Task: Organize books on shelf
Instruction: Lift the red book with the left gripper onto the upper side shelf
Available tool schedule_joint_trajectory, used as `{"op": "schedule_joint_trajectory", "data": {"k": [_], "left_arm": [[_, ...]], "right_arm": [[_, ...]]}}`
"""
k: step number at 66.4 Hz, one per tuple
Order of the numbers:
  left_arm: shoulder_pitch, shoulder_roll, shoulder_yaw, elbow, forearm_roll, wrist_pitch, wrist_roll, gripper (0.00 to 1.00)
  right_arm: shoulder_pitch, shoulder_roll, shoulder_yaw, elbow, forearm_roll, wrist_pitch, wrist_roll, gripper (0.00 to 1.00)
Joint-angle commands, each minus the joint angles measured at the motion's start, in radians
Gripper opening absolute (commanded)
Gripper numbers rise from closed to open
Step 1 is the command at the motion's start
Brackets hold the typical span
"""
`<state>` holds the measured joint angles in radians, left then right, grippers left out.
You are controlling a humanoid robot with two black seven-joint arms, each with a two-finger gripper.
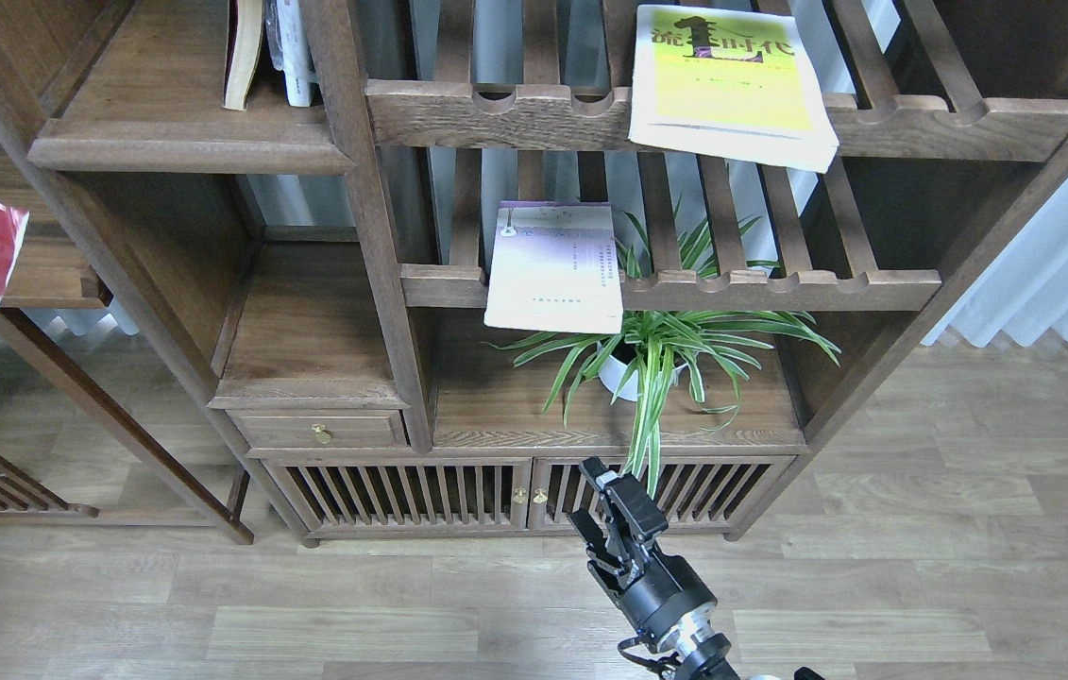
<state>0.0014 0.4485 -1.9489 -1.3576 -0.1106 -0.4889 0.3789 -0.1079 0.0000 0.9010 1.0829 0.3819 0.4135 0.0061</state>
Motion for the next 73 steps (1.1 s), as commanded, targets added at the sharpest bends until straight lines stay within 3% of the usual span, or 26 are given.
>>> {"op": "schedule_joint_trajectory", "data": {"k": [1, 41, 73], "left_arm": [[-0.026, 0.016, 0.034, 0.000, 0.003, 0.000, 0.012, 0.05], [-0.195, 0.145, 0.159, 0.037, 0.054, 0.000, 0.025, 0.05], [-0.425, 0.262, 0.277, 0.040, 0.097, 0.000, 0.026, 0.05]], "right_arm": [[-0.002, 0.000, 0.002, 0.000, 0.000, 0.001, 0.000, 0.99], [-0.006, 0.000, 0.015, -0.001, -0.001, -0.001, -0.001, 0.99], [-0.002, 0.000, 0.016, -0.001, -0.003, -0.001, 0.000, 0.99]]}}
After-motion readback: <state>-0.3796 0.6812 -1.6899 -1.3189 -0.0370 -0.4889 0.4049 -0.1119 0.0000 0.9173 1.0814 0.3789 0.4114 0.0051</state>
